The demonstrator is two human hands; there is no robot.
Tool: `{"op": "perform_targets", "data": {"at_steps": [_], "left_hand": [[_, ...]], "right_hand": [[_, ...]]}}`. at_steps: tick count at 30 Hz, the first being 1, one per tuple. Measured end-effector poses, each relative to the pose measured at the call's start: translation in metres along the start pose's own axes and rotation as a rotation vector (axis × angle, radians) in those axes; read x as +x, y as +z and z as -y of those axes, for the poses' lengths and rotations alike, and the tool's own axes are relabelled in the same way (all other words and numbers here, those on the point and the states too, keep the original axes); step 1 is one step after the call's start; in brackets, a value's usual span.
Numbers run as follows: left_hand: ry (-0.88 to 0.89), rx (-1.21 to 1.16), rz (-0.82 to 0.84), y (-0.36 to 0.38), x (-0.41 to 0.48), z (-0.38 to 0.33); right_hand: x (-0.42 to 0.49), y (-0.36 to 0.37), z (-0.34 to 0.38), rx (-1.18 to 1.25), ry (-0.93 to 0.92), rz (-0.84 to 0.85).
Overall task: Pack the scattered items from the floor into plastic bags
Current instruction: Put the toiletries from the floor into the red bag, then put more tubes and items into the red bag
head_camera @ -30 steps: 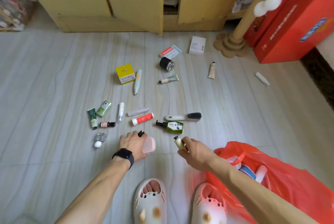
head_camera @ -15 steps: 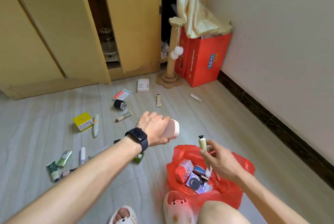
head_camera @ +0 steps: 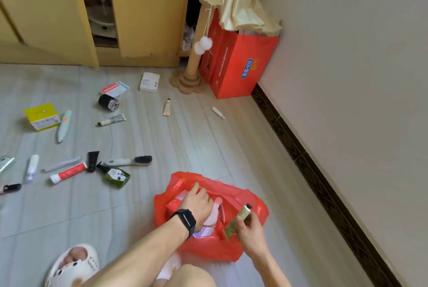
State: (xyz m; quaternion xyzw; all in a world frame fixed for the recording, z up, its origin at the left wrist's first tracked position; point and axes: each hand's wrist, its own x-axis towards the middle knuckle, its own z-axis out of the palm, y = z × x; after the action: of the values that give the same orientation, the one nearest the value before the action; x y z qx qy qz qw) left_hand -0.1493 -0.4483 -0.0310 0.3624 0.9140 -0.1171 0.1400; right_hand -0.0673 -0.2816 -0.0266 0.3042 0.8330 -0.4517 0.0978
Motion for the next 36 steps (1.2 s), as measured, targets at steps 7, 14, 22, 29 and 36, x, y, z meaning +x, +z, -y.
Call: {"op": "perform_targets", "data": {"at_steps": [7,14,22,29,36], "left_hand": [[0.057,0.074,0.009,0.036,0.010,0.007],[-0.072,0.355,0.286,0.064,0.007,0.068],[-0.036,-0.022,0.203,0.007,-0.012,0.076],[-0.297,-0.321,0.077,-0.083,-0.067,0.136],[-0.643,-0.245,0.087,-0.091,-0.200,0.246]], "right_hand": [[0.031,0.034,-0.007,-0.290,-0.108,0.064],[0.054,-0.009,-0.046,-1.269,-0.142,0.082],[0.036,-0.033,0.008,-1.183,-0.080,0.174],[0.011,-0.003,0.078,-1.083,-0.329,0.235],[-0.021,0.073,0.178,-0.935,-0.706,0.265]]}}
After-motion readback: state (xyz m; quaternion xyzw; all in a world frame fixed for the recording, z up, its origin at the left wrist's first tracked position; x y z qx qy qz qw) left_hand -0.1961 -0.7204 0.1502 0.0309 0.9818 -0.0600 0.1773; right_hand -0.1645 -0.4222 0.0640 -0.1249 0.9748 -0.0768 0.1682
